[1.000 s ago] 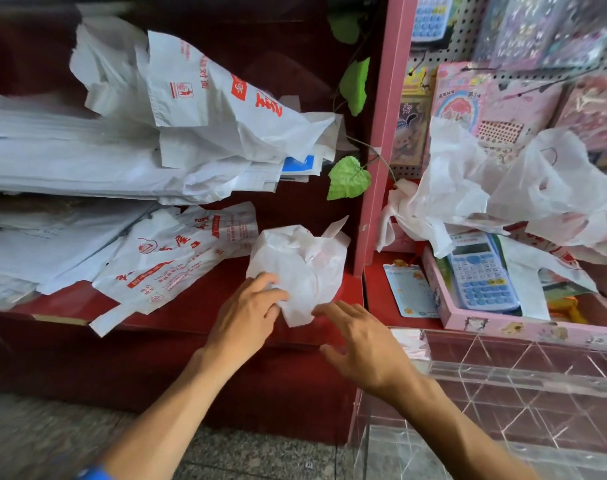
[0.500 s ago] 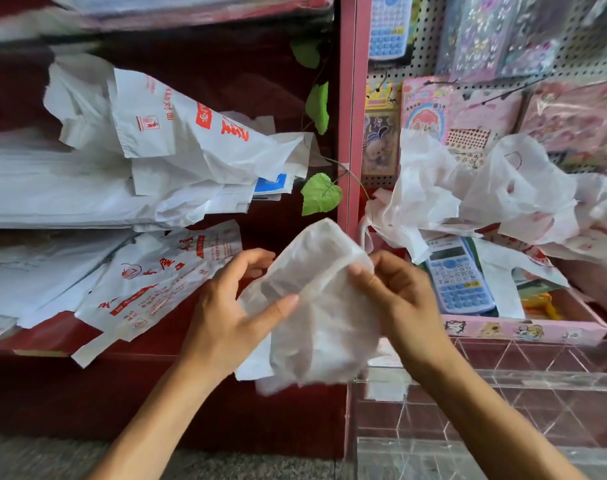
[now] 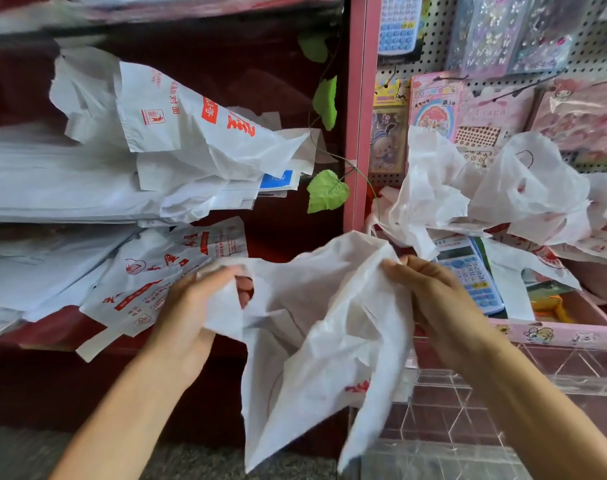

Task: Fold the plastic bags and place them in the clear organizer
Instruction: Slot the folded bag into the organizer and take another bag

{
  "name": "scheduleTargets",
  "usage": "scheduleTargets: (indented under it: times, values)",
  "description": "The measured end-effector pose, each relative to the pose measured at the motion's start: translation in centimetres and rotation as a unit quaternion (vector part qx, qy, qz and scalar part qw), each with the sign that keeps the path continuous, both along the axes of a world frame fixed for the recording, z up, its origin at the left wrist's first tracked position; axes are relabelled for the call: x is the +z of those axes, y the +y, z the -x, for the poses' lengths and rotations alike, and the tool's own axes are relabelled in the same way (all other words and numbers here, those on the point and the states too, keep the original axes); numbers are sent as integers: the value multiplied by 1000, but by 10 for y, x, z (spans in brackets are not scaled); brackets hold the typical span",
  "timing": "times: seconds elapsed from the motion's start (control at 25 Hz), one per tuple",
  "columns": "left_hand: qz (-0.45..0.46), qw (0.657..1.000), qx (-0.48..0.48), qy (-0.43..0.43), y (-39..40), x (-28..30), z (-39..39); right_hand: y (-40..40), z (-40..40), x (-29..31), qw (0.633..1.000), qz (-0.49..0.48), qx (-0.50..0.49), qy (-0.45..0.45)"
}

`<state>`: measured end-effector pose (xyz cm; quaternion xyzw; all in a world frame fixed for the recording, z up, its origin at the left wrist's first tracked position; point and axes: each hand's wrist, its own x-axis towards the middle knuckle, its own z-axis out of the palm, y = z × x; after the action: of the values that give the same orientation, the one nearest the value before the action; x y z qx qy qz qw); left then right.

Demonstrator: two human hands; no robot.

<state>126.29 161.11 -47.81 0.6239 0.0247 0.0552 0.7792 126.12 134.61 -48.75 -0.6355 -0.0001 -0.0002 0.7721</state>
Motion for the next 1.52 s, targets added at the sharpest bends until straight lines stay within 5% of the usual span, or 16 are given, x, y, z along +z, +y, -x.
scheduleTargets:
  times: [0.16, 0.24, 0.32, 0.44, 0.52, 0.64, 0.76, 0.92, 1.04, 1.16, 1.36, 1.44, 1.52]
  values:
    - [48, 997, -46, 38, 7, 0, -1, 3, -9, -16, 999, -29, -8, 45]
    - [-46, 997, -57, 38, 4, -7, 0, 5, -11, -22, 996, -53, -12, 64]
    - [-199, 979, 37, -6, 0, -15, 3, 8, -13, -25, 995, -63, -15, 78]
    - [-371, 888, 170, -212, 1, -21, 7, 14, -13, -28, 994, -63, -17, 86]
    - [-388, 893, 66, -219, 0, -21, 8, 18, -11, -29, 993, -70, -8, 91]
    - [-306, 926, -221, 24, -5, -18, 13, 27, -9, -29, 989, -104, 21, 100]
    - [-231, 914, -317, 101, -4, -21, 14, 32, -5, -30, 990, -85, 35, 111]
    - [-108, 963, -217, 116, -5, -14, 15, 38, -1, -31, 997, 33, 1, 66]
    - [-55, 979, -156, 120, -3, -12, 12, 43, 13, -24, 972, 192, -44, -131]
    - [-11, 986, -114, 117, -3, -8, 12, 49, 27, -21, 883, 343, 29, -320]
    - [136, 978, -94, 126, -5, 0, 12, 69, 29, -49, 718, 582, 76, -373]
    - [165, 976, -71, 127, -3, 1, 10, 72, 26, -59, 734, 574, 19, -363]
    - [164, 977, -53, 127, 1, -2, 8, 68, 19, -61, 797, 498, -49, -339]
